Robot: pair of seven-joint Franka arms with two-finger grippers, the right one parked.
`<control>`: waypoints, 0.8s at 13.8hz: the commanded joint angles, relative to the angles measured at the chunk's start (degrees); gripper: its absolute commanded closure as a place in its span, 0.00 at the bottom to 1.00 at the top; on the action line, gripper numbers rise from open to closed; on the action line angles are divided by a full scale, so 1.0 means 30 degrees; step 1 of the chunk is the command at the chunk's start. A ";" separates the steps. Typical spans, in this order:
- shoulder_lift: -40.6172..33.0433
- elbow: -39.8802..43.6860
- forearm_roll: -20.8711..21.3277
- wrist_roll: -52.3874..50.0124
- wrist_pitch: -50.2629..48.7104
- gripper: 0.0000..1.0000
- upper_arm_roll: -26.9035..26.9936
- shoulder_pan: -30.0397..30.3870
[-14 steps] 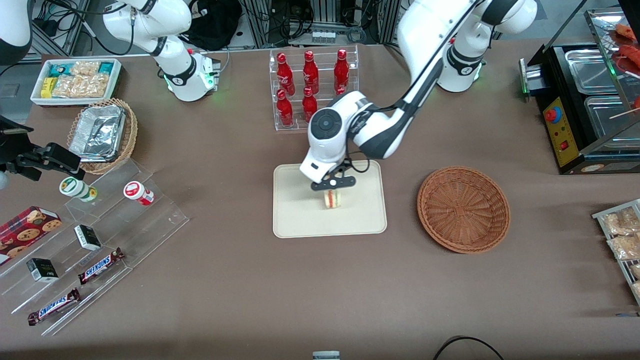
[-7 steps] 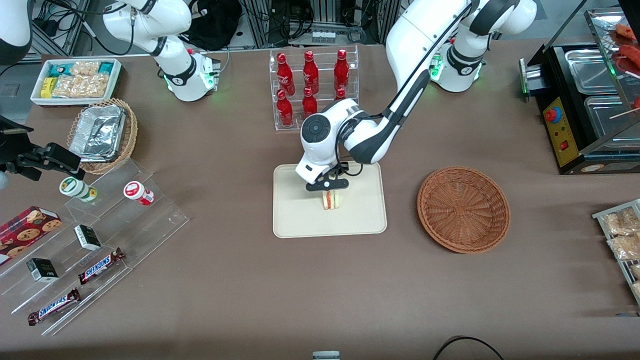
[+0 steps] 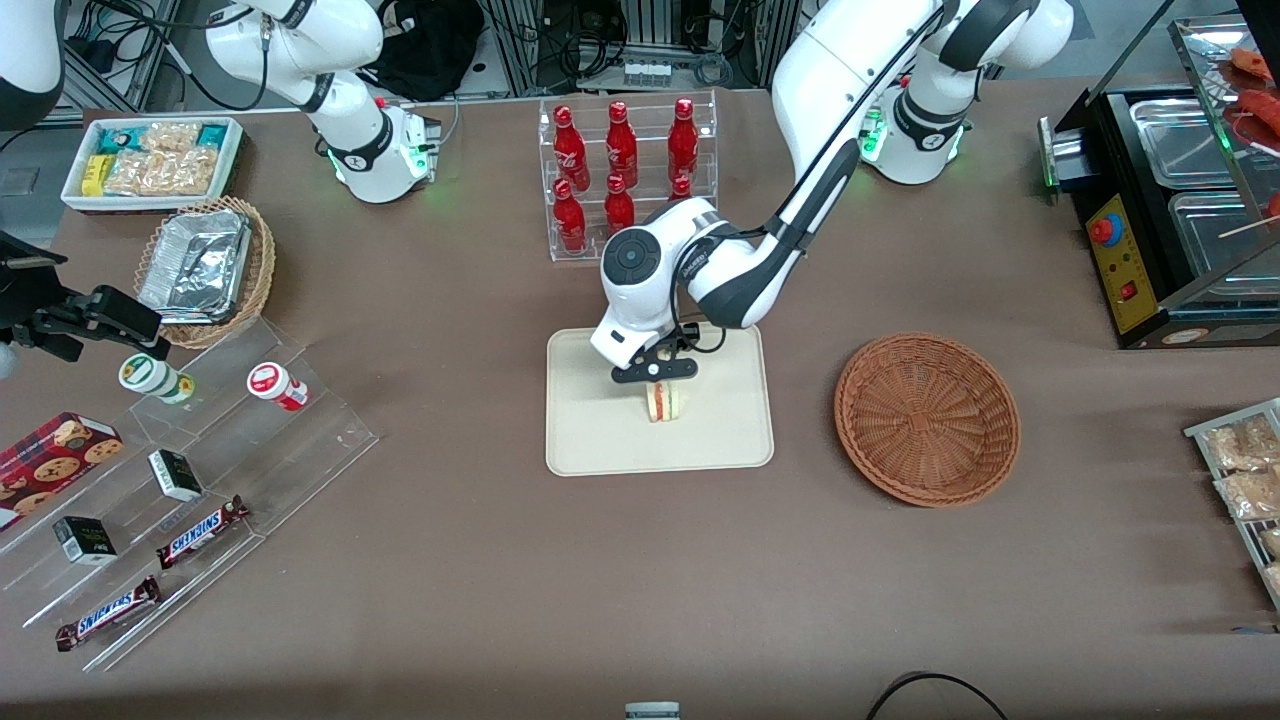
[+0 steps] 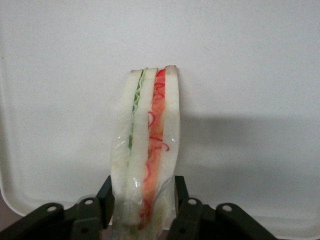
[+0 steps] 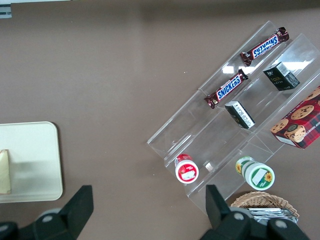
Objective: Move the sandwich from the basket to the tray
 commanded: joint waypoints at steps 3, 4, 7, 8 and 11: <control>-0.2439 0.0350 0.0086 -0.0939 -0.2322 0.00 0.0242 -0.0035; -0.3346 0.0350 0.0056 -0.0939 -0.3199 0.00 0.0242 0.0111; -0.6450 0.0234 0.0114 -0.0560 -0.6479 0.00 0.0242 0.1776; -0.7476 0.0175 0.0173 -0.0413 -0.7446 0.00 0.0242 0.2333; -1.0114 0.0262 -0.0031 0.1107 -0.9880 0.00 0.0242 0.4936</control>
